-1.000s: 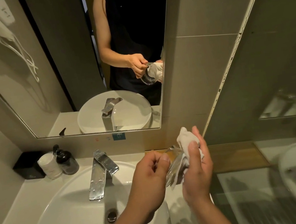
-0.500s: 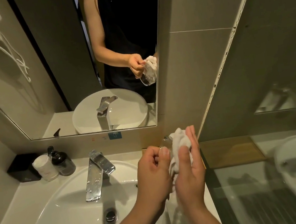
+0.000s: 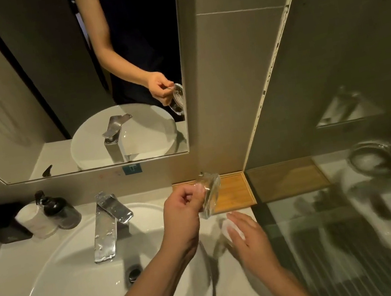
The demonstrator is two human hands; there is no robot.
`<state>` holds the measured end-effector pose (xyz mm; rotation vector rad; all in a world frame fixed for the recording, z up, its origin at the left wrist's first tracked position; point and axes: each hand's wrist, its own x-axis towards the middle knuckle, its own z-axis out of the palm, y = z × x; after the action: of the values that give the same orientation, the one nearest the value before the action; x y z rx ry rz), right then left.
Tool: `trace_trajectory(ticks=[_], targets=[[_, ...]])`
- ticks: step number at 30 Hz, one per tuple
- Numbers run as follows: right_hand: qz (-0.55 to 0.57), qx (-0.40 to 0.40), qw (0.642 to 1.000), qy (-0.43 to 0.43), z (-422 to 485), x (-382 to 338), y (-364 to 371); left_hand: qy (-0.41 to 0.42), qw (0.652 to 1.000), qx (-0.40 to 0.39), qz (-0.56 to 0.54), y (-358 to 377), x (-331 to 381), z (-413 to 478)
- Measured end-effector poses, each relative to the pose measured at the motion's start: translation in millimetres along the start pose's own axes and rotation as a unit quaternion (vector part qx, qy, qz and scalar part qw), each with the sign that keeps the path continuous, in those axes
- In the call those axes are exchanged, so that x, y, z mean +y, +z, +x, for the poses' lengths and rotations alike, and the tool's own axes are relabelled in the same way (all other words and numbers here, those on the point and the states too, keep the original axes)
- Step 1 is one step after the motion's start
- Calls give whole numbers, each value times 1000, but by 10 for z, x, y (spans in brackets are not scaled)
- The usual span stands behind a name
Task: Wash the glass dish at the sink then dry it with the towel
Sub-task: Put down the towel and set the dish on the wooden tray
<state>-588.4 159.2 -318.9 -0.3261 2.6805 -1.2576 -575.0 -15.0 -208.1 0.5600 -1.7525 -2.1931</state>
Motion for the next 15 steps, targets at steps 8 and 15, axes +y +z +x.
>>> trace_trajectory(ticks=[8,15], targets=[[-227,-173,954,95,-178,657,246,102,947,-70,297,-17,-340,79],[232,-10,954,187,469,-523,-371,263,843,-167,439,-82,-472,246]])
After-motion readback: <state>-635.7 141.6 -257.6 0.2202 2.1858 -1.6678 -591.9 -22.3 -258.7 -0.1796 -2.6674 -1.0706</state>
